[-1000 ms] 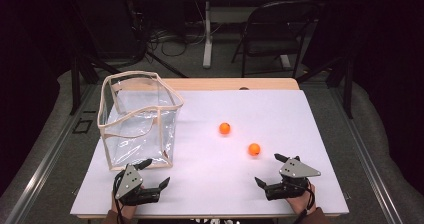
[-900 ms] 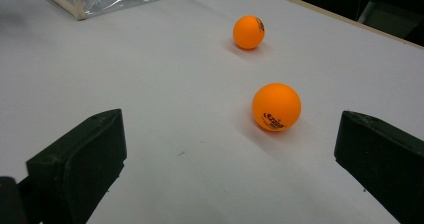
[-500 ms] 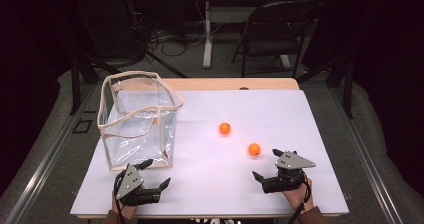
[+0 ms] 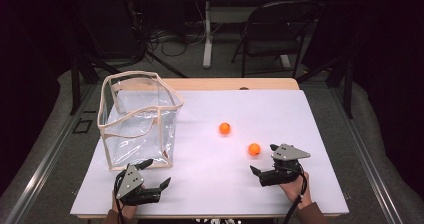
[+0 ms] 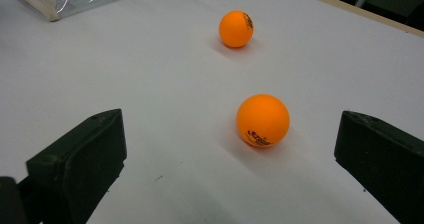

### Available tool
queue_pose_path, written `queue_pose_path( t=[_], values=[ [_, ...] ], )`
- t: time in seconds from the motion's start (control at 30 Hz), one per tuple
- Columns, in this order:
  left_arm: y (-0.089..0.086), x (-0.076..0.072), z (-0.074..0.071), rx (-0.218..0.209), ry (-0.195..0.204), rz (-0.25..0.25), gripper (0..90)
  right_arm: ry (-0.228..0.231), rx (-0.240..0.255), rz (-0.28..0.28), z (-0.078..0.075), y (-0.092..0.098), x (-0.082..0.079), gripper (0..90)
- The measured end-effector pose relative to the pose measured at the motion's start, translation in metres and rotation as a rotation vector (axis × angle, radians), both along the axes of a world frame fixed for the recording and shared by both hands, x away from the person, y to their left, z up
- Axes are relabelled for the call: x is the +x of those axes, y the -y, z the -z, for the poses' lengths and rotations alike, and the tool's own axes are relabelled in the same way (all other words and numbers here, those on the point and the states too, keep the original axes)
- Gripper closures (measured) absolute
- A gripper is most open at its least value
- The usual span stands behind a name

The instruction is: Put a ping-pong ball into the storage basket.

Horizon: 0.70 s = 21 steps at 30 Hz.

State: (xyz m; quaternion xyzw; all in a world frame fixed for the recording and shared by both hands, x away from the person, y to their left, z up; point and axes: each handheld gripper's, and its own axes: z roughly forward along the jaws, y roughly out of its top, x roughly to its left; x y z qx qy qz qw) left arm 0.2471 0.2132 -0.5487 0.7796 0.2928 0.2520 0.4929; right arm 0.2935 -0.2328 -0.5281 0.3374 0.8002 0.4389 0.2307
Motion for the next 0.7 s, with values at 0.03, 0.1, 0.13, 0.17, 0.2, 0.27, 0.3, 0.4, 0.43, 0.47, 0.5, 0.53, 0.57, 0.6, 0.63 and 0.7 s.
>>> queue_pose_path(
  t=[0.03,0.1,0.13,0.17,0.2,0.27,0.3,0.4,0.43,0.47,0.5,0.53,0.57,0.6,0.63,0.7],
  values=[
    [0.000,0.000,0.000,-0.002,0.001,-0.001,16.0,-0.003,-0.003,-0.001,0.000,-0.001,0.001,0.0],
    [0.000,0.000,0.000,-0.001,0.000,0.001,15.9,-0.008,-0.014,-0.004,0.000,-0.003,0.003,0.0],
    [0.000,0.000,0.000,-0.001,0.001,0.002,15.9,-0.014,-0.017,-0.006,0.000,-0.004,0.003,0.0],
    [0.000,-0.001,0.000,-0.004,0.003,0.001,15.9,-0.017,-0.021,-0.006,0.000,-0.005,0.004,0.0],
    [0.000,-0.001,0.000,-0.005,0.003,0.002,15.9,-0.018,-0.026,-0.006,0.000,-0.005,0.005,0.0],
    [0.000,-0.001,0.000,-0.006,0.003,0.001,16.0,-0.022,-0.034,-0.004,-0.001,-0.007,0.006,0.0],
    [0.000,-0.001,0.000,-0.006,0.003,0.001,15.9,-0.024,-0.037,-0.001,-0.001,-0.007,0.007,0.0],
    [0.000,-0.001,0.000,-0.001,0.002,0.003,15.9,-0.035,-0.035,0.001,-0.001,-0.007,0.013,0.0],
    [0.000,-0.001,0.000,-0.001,0.001,0.003,15.9,-0.039,-0.035,0.002,0.000,-0.007,0.014,0.0],
    [0.000,-0.001,0.000,-0.001,0.001,0.003,15.9,-0.039,-0.035,0.002,0.000,-0.007,0.014,0.0],
    [0.000,-0.001,0.000,-0.001,0.001,0.003,15.9,-0.042,-0.037,0.004,0.000,-0.007,0.016,0.0],
    [0.000,-0.001,0.000,-0.001,0.001,0.003,15.9,-0.042,-0.037,0.004,0.000,-0.007,0.016,0.0],
    [0.000,-0.001,0.000,-0.001,0.001,0.003,15.9,-0.042,-0.037,0.004,0.000,-0.007,0.016,0.0],
    [0.000,-0.001,0.000,-0.001,0.001,0.003,15.9,-0.042,-0.037,0.004,0.000,-0.007,0.016,0.0],
    [0.000,-0.001,0.000,-0.001,0.001,0.003,15.9,-0.042,-0.037,0.004,0.000,-0.007,0.016,0.0],
    [0.000,0.000,0.000,-0.001,-0.004,0.001,15.9,-0.042,-0.037,0.004,0.000,-0.007,0.016,0.0]
  ],
)
